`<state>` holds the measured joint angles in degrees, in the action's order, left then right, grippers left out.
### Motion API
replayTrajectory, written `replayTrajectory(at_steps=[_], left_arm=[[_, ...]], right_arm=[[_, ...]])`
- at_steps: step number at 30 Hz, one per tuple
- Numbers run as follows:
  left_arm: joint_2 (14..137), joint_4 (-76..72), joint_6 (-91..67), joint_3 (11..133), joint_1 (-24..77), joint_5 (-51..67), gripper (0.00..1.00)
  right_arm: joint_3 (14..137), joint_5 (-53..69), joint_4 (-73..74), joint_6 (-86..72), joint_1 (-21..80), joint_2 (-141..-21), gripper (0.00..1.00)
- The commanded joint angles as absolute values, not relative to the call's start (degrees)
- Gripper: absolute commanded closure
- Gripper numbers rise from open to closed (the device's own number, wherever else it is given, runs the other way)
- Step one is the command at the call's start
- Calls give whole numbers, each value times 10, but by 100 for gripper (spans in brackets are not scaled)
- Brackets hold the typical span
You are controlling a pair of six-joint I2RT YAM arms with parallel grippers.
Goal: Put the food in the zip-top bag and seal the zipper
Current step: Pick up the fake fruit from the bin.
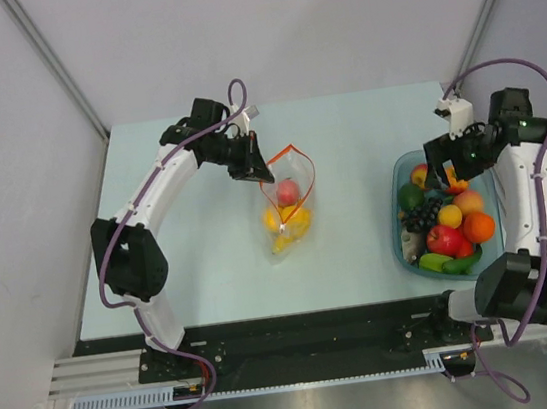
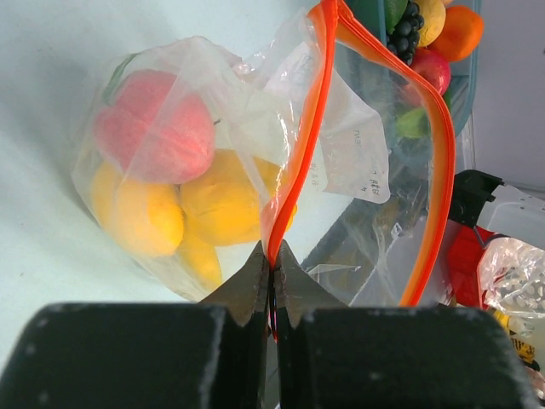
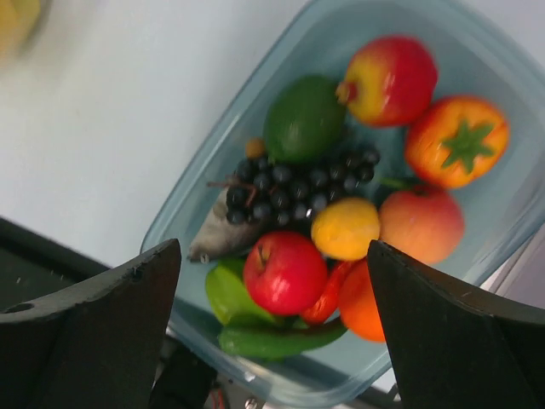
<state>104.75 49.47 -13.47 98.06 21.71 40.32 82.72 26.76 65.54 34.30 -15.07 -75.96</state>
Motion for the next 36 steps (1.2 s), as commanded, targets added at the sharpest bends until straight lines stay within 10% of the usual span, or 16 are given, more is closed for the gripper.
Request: replayTrajectory(at_steps=[1, 16, 36], left_arm=[[1052, 496, -128, 1000, 215, 418, 95], [1049, 493, -108, 998, 215, 411, 95], [1054, 503, -93, 997, 208, 400, 95]], right_arm=[[809, 286, 749, 420, -175, -778, 6], [768, 222, 516, 209, -149, -896, 20], [757, 84, 314, 142, -116, -1037, 5]])
